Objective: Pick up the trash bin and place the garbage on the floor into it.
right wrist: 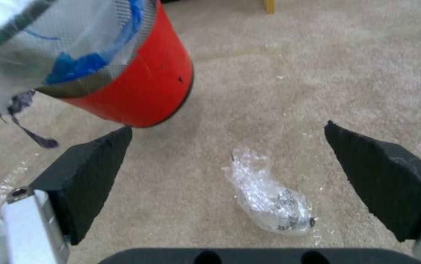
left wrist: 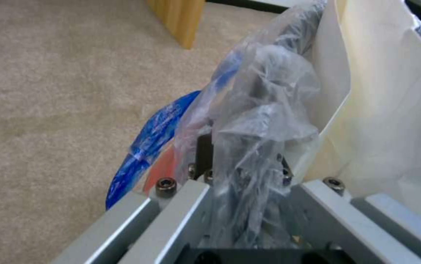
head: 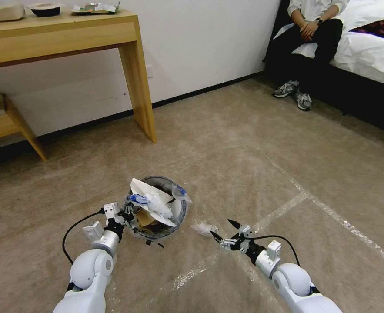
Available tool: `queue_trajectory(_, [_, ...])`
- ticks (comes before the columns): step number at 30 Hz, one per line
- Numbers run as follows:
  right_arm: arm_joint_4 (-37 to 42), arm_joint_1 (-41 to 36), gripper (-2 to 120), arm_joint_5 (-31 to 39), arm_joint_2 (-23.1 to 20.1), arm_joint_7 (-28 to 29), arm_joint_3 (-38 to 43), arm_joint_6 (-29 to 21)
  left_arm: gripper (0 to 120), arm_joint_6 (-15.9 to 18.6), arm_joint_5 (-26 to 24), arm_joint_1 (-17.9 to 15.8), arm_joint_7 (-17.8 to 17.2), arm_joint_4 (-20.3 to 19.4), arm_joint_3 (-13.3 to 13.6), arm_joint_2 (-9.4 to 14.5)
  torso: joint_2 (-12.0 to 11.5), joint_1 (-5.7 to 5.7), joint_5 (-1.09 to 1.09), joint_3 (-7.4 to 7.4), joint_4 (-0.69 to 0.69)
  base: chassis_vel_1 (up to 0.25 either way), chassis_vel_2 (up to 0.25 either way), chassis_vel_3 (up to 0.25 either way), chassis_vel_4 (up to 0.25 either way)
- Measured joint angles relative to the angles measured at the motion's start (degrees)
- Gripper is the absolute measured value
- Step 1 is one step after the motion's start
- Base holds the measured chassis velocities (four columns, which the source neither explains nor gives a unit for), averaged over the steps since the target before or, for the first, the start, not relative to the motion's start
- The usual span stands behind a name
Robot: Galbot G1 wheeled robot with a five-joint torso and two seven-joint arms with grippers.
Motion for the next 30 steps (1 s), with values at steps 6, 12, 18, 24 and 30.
queue_trajectory(6, [-2.99, 3.27, 100, -0.07, -0.11, 1.14, -2.28, -0.40, 1, -0.18, 0.04, -0.31, 0.03, 0.56, -0.21, -0.23, 0.01, 0.00, 0.00, 0.01, 0.00, 0.000, 0.000, 0.000, 0.000])
queue_trajectory(12, [-5.16, 5.55, 100, -0.04, -0.39, 1.92, -3.95, -1.25, 1, -0.21, 0.04, -0.80, 0.03, -0.08, -0.12, -0.36, 0.01, 0.01, 0.00, 0.01, 0.00, 0.000, 0.000, 0.000, 0.000])
queue_trajectory(18, [-6.27, 6.27, 100, -0.39, -0.77, 2.12, -4.99, -2.19, 1, -0.21, 0.26, -1.18, 0.02, -0.56, -0.06, -0.09, 0.01, 0.01, 0.00, 0.01, 0.00, 0.000, 0.000, 0.000, 0.000])
queue_trajectory(24, [-6.96, 6.80, 100, -1.36, -0.59, 3.12, -6.02, -4.06, 1, -0.21, 0.62, -1.51, 0.02, -0.55, -0.10, 0.34, 0.01, 0.01, 0.00, 0.01, 0.00, 0.000, 0.000, 0.000, 0.000])
queue_trajectory(30, [-8.83, 8.65, 100, -1.54, 1.06, 4.20, -7.47, -6.51, 1, -0.30, 1.93, -1.85, 0.02, 0.24, -0.10, 0.58, 0.01, 0.01, 0.00, 0.01, 0.00, 0.000, 0.000, 0.000, 0.000])
